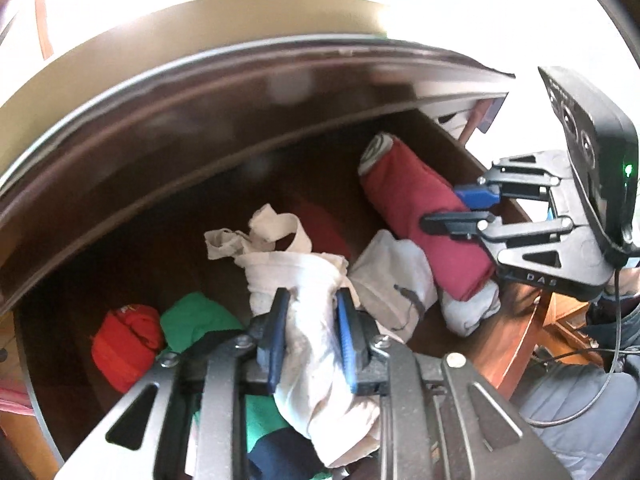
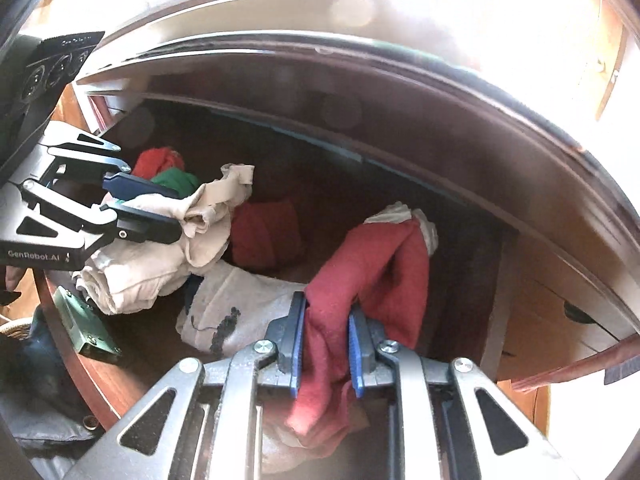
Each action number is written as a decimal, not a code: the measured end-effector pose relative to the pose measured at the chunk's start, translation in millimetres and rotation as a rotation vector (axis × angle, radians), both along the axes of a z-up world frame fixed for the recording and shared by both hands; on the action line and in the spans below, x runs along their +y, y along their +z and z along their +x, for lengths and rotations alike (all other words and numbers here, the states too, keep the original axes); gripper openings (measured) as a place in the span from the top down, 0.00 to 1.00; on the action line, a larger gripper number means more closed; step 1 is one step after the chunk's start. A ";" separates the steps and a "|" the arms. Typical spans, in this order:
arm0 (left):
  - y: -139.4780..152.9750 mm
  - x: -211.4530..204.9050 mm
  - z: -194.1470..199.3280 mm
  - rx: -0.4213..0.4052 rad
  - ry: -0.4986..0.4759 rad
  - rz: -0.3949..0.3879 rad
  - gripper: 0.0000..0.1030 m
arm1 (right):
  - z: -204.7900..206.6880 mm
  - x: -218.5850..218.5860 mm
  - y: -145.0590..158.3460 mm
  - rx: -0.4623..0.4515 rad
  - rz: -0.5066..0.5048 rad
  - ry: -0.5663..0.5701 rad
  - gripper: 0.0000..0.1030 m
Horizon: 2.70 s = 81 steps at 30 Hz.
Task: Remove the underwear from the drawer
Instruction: 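Grasp the white underwear with the left tool while the right tool grasps the dark red garment, then lift the white underwear and dark red garment up out of the drawer with both tools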
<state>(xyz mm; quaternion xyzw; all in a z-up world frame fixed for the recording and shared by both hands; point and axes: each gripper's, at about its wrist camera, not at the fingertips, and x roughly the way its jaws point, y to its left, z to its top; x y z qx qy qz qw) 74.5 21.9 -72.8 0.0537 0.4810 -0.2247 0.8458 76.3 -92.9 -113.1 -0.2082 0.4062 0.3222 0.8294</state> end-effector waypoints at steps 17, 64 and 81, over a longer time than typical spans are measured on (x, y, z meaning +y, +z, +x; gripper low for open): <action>24.5 39.0 -17.3 -0.129 0.048 -0.068 0.81 | -25.0 -35.5 16.3 -0.120 0.092 0.042 0.80; 39.8 35.6 -37.3 -0.349 0.076 -0.080 0.86 | -99.3 -106.3 37.3 -0.313 0.274 0.193 0.81; 48.3 43.9 -52.8 -0.459 0.144 -0.112 0.88 | -102.8 -109.2 36.1 -0.350 0.313 0.177 0.81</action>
